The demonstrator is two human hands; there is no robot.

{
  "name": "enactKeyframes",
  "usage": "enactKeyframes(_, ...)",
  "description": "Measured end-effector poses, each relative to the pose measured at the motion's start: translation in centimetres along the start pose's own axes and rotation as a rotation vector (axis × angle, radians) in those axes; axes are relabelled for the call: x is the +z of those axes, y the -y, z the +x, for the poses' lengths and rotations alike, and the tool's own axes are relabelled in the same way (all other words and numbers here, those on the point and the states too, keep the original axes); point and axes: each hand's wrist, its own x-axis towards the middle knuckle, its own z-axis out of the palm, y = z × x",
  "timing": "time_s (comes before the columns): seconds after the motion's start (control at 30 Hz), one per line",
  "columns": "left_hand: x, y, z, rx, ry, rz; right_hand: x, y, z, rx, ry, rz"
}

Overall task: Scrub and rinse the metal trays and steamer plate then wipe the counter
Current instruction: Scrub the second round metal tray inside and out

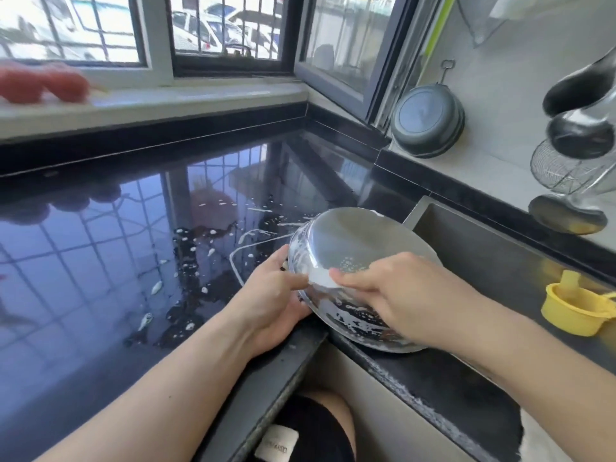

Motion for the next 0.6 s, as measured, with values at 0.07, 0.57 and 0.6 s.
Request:
enactKeyframes(0.07, 0.0, 0.1, 0.0, 0.008, 0.0, -0.005, -0.3, -0.4, 3.1, 0.049, -0.054, -0.024)
enactKeyframes(0.57, -0.3, 0.0, 0.2, -0.004, 0.03, -0.08, -1.7, -2.3, 5.7, 0.035, 0.03, -0.154)
enactKeyframes(0.6, -0.3, -0.1, 0.2, -0.007, 0.034, -0.085, -1.7, -3.2, 7.5, 0.084, 0.024, -0.165)
